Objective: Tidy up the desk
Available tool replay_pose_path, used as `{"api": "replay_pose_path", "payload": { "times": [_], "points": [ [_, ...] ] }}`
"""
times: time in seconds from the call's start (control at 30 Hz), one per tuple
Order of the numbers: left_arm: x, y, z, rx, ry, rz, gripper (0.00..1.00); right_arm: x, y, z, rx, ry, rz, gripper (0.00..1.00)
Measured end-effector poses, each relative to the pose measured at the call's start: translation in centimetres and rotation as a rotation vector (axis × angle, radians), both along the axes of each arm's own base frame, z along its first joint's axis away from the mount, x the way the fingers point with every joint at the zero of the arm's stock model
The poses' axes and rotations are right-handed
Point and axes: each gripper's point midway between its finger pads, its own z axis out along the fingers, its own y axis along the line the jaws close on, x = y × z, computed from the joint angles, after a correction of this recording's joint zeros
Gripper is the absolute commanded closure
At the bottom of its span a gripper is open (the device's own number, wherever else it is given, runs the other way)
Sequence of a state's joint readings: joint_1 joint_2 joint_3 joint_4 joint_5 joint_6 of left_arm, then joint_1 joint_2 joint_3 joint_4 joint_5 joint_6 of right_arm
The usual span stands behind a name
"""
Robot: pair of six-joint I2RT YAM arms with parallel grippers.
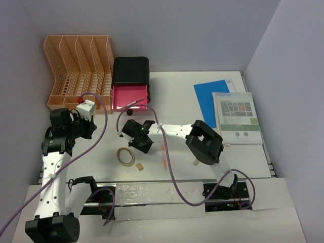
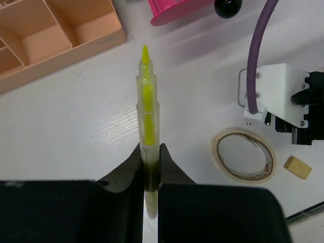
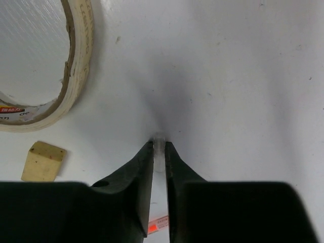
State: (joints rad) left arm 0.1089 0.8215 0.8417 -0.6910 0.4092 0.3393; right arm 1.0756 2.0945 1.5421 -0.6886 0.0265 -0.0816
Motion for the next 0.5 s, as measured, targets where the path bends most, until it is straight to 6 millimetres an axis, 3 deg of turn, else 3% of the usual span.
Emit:
{"api": "replay_pose_path", "payload": {
  "times": [0.13,0.23,0.33,0.47,0.5],
  "points": [
    [0.0,0.0,0.0,-0.001,0.0,0.001,1.0,0.0,0.1,0.0,0.001,-0.001,-0.004,0.89],
    [0.0,0.1,0.0,-0.002,0.0,0.001,1.0,0.0,-0.1,0.1,0.003,-0.004,-0.008,1.0],
    [0.0,0.0,0.0,-0.005,-0.001,-0.002,1.0,-0.1,-0.5,0.4,0.005,-0.01,-0.019,1.0],
    [-0.2,-0.3,0.0,-0.011,0.001,-0.022,1.0,0.0,-0.1,2.7,0.082,-0.042,-0.063,1.0],
    [-0.3,-0.5,0.0,-0.011,0.004,-0.035,1.0,0.1,0.2,4.2,0.135,-0.062,-0.075,1.0]
  ]
}}
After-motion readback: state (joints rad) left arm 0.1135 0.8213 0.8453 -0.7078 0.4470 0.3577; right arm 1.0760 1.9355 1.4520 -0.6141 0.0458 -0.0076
